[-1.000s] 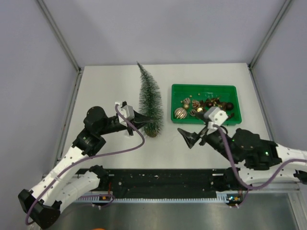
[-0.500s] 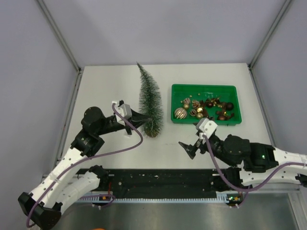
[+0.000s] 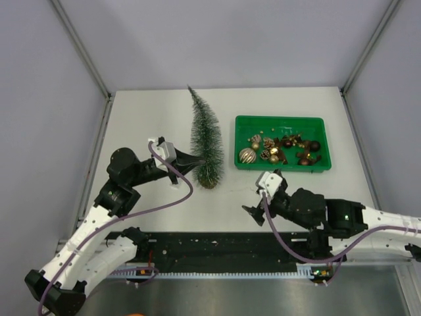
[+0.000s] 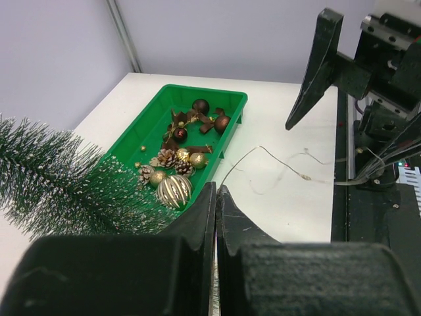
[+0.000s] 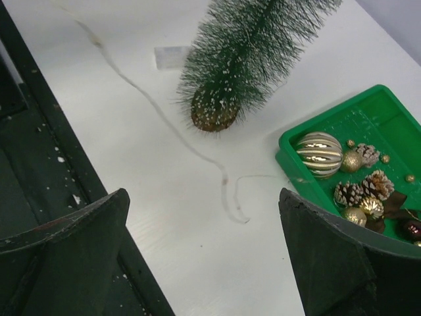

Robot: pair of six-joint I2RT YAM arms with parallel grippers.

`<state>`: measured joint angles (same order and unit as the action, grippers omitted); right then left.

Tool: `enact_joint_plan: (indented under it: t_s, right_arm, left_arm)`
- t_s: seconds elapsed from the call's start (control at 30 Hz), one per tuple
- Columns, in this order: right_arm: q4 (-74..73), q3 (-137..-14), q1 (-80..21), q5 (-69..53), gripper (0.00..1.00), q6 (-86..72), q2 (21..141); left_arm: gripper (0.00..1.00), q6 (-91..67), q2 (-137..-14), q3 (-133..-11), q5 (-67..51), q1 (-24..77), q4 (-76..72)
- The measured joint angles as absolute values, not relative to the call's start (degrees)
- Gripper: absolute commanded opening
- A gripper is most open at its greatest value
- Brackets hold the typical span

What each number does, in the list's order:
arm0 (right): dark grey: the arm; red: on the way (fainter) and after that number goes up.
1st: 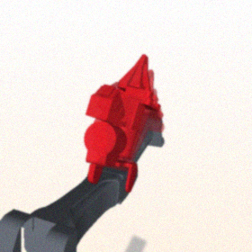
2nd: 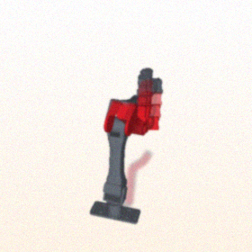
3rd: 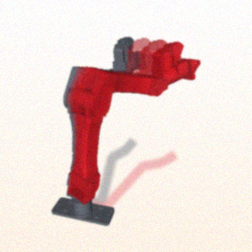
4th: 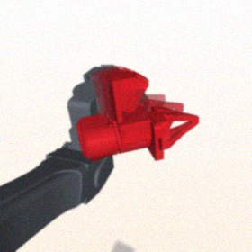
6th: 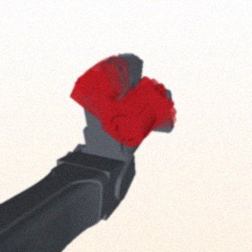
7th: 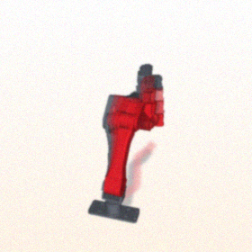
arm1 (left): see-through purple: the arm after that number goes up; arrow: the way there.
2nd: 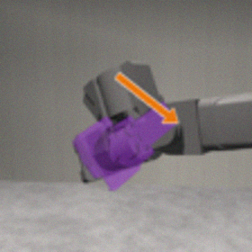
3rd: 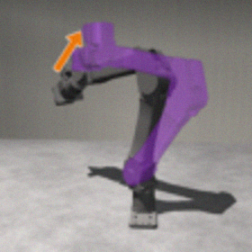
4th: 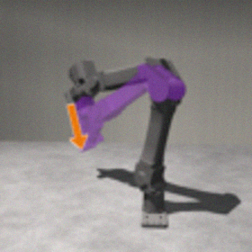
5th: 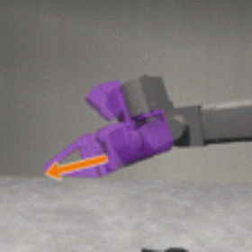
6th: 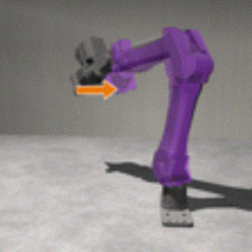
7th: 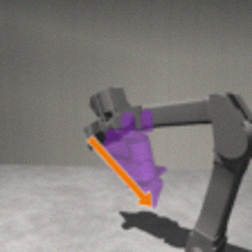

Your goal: Decorate the small christmas tree

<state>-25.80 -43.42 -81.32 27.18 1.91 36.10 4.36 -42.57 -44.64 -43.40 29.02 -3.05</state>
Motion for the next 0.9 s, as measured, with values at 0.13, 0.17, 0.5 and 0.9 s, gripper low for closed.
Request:
enact_joint_plan:
  t_s: [0.13, 0.17, 0.5, 0.9]
  right_arm:
    - [-24.8, -41.3, -78.7, 27.4, 0.93, 3.0, 37.6]
    - [-24.7, -40.8, -77.9, 27.5, 0.93, 3.3, 37.8]
    - [-20.8, -37.4, -76.2, 27.9, 0.71, 4.2, 35.9]
    - [-17.0, -37.4, -75.5, 24.8, 0.01, 2.8, 46.1]
  left_arm:
    - [0.00, 4.2, -42.5, -44.6, -43.4, 28.8, -3.0]
    - [0.00, 4.1, -42.5, -44.6, -43.4, 28.8, -3.0]
    - [0.00, 3.8, -42.5, -44.6, -43.4, 28.4, -3.0]
    - [0.00, 3.1, -41.1, -44.6, -42.7, 27.2, -2.8]
